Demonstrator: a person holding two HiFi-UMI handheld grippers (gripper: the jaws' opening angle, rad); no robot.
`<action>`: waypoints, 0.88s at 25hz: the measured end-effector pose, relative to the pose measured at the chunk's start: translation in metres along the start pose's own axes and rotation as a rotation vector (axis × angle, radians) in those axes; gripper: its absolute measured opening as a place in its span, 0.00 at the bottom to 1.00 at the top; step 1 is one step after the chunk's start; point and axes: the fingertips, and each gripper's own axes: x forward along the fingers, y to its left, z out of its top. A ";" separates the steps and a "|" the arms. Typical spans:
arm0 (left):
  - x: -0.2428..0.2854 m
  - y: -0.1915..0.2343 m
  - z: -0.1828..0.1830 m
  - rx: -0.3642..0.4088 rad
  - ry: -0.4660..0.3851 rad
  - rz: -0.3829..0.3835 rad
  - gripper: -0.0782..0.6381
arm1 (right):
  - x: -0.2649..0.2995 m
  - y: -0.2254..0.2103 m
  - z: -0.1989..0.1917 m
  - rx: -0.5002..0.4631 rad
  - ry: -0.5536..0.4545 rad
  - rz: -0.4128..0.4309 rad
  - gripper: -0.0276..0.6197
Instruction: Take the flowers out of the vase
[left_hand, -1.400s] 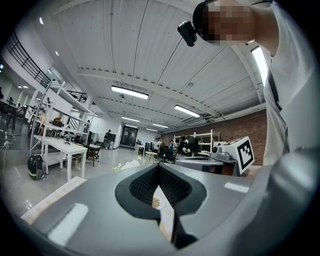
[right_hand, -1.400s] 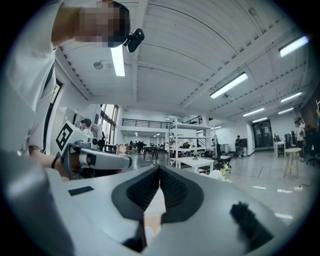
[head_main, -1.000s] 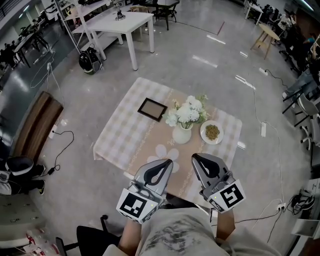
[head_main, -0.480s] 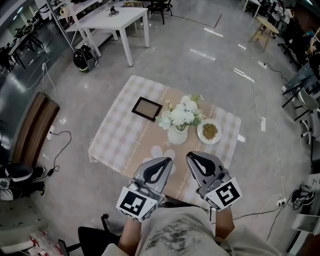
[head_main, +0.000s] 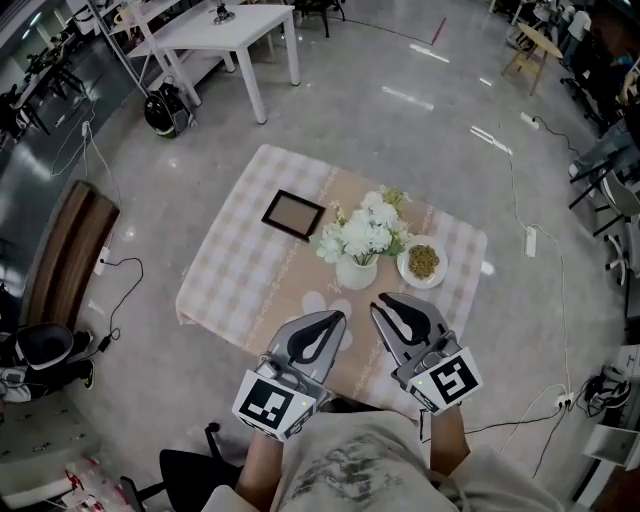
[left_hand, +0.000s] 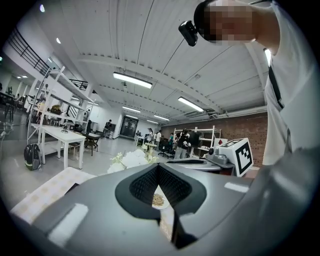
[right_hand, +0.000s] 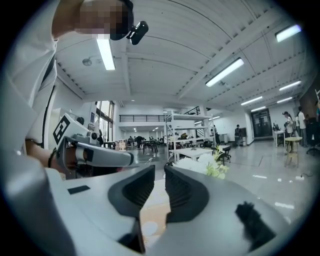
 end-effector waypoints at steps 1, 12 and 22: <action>0.001 0.002 0.000 0.003 -0.001 0.002 0.12 | 0.002 -0.002 -0.001 0.002 0.002 -0.001 0.15; 0.015 0.011 -0.004 0.002 0.006 -0.001 0.12 | 0.015 -0.020 -0.018 0.026 0.032 -0.005 0.23; 0.027 0.015 -0.009 -0.006 0.024 -0.008 0.12 | 0.022 -0.034 -0.035 0.062 0.060 -0.008 0.31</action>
